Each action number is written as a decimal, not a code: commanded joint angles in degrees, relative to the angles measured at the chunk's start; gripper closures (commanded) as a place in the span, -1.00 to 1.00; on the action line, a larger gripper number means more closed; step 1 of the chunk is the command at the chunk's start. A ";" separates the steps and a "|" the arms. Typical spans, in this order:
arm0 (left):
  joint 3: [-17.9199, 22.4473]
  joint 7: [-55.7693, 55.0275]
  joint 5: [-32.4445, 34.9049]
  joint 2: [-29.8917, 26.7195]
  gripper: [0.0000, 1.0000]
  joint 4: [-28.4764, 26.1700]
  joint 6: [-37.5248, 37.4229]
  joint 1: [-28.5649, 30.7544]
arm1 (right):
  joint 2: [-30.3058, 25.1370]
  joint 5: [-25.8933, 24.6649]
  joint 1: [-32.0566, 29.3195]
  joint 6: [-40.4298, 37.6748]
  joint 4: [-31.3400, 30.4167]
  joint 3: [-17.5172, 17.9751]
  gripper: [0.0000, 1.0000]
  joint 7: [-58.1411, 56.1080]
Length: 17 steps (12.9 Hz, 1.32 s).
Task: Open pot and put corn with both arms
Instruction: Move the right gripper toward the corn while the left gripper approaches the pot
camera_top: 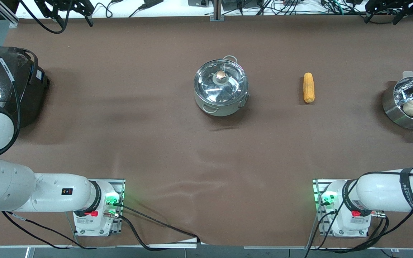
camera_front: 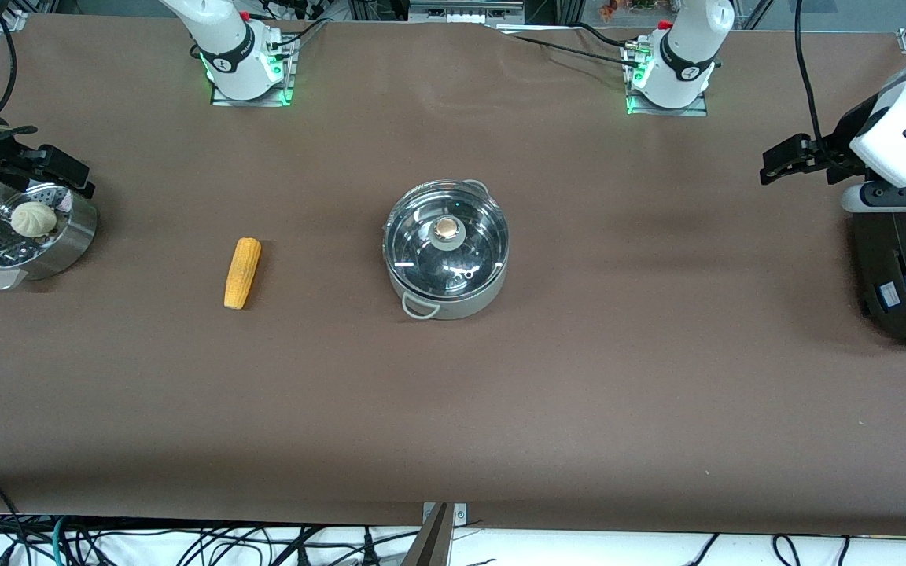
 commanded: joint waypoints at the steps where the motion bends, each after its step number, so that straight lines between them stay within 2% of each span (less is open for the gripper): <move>1: -0.05 -0.19 -1.36 -1.47 -1.00 -1.44 0.76 0.09 | 0.51 -0.75 -0.35 -0.24 1.11 0.54 -1.00 -0.17; 10: -0.14 -1.41 -1.54 -0.86 -1.00 -0.21 0.94 -0.96 | 1.47 -0.75 -0.18 -0.77 0.59 0.71 -1.00 0.36; 12: -2.84 -6.48 -4.25 1.50 -1.00 -0.21 2.07 -2.01 | 5.93 -0.84 2.27 -0.77 0.76 0.80 -1.00 0.45; 13: -5.91 -11.30 -4.18 2.64 -1.00 -0.12 5.82 -2.10 | 8.31 -0.84 3.41 -0.77 0.50 0.80 -1.00 0.62; 14: -7.24 -14.30 -4.26 3.96 -1.00 -0.12 8.21 -2.80 | 10.42 -0.84 3.95 -0.51 0.32 0.80 -1.00 1.41; 17: -8.75 -25.63 -4.44 9.58 -1.00 1.45 14.54 -9.64 | 16.75 -0.84 5.35 6.93 -1.69 0.80 -1.00 10.70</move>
